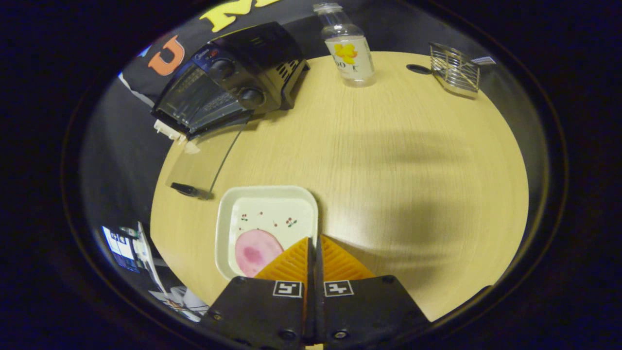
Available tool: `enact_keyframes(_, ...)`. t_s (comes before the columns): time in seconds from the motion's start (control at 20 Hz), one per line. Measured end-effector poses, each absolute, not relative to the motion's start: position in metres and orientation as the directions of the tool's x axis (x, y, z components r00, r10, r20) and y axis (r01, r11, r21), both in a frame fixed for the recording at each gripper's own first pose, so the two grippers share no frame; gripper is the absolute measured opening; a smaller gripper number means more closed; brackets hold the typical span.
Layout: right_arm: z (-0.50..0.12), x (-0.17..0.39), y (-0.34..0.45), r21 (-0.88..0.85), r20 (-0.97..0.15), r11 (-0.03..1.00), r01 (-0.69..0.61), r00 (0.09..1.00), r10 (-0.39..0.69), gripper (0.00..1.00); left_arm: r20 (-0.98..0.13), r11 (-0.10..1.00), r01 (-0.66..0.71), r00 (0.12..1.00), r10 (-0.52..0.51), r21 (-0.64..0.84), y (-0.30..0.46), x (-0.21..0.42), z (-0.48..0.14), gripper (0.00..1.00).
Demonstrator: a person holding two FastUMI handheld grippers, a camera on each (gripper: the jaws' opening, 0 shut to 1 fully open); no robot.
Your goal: Open the electric oven with the left hand, put the food in, and close the electric oven.
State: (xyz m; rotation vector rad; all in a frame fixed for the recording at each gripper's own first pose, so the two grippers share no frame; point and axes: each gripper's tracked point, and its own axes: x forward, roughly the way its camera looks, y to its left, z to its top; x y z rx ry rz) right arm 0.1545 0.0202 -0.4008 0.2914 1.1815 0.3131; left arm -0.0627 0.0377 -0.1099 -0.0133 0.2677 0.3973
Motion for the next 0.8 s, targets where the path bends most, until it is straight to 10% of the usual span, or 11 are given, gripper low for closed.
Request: enact_keyframes(0.8, -0.317, 0.112, 0.012, 0.645, -0.673, 0.711, 0.279, 0.649, 0.355, 0.00, -0.258, 0.992, -0.120, 0.958, 0.126, 0.040, 0.106, -0.033, -0.112, 0.97)
